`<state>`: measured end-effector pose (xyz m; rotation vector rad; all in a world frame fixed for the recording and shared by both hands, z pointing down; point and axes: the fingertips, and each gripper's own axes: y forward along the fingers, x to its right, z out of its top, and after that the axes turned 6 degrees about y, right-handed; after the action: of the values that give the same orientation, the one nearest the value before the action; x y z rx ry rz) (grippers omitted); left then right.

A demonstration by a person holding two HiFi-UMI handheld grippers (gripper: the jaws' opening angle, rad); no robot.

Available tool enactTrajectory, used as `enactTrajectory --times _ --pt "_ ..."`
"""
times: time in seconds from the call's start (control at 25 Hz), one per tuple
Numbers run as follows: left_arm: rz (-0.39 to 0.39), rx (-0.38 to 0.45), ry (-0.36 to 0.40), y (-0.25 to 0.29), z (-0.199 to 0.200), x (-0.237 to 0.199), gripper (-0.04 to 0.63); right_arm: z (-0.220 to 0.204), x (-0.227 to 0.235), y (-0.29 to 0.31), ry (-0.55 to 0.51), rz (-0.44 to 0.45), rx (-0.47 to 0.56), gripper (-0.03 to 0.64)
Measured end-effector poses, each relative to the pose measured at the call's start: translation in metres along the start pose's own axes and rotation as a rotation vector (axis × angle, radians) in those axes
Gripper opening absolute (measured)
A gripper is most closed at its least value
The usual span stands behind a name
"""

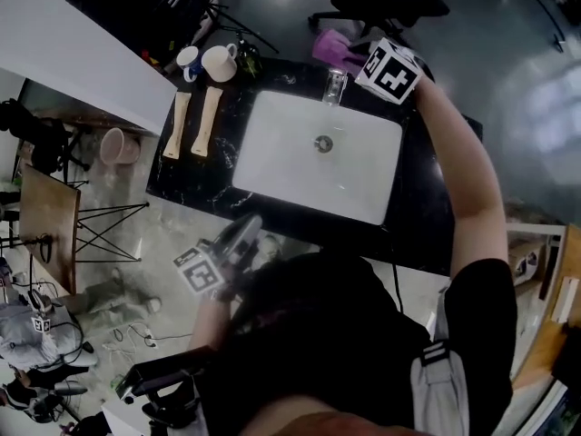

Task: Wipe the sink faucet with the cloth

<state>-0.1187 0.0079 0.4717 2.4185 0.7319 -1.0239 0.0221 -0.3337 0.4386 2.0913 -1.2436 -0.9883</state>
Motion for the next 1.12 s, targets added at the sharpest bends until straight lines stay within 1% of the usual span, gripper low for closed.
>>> enactTrajectory --times 0.12,0.24,0.32,0.4,0.6,0.72,0.88,1.12 --pt "-0.035 -0.026 0.013 -0.001 0.006 0.004 0.0 -0.006 -0.047 -0.022 0.011 0.008 0.048 0.094" --pt "-0.068 -0.063 0.021 -0.001 0.015 0.006 0.0 -0.019 -0.084 -0.03 -0.045 -0.041 0.027 0.094" --pt "-0.083 -0.08 0.018 0.0 0.018 0.006 0.0 -0.03 -0.097 -0.023 -0.056 -0.068 0.003 0.094" --pt "-0.089 -0.089 0.016 -0.001 0.019 0.005 0.0 -0.041 -0.101 -0.011 -0.02 -0.079 -0.012 0.094" --pt "-0.074 -0.09 0.002 -0.005 0.019 -0.006 0.0 -0.05 -0.08 0.012 0.065 -0.108 -0.015 0.094" --pt "-0.056 -0.077 -0.007 -0.009 0.021 -0.016 0.0 -0.054 -0.051 0.022 0.092 -0.134 -0.034 0.092" --pt "-0.038 -0.057 -0.029 -0.014 0.023 -0.025 0.0 -0.06 -0.016 0.037 0.159 -0.166 -0.05 0.092" --pt "-0.05 -0.073 -0.037 -0.005 0.024 -0.03 0.001 -0.059 -0.01 0.038 0.184 -0.167 -0.049 0.089"
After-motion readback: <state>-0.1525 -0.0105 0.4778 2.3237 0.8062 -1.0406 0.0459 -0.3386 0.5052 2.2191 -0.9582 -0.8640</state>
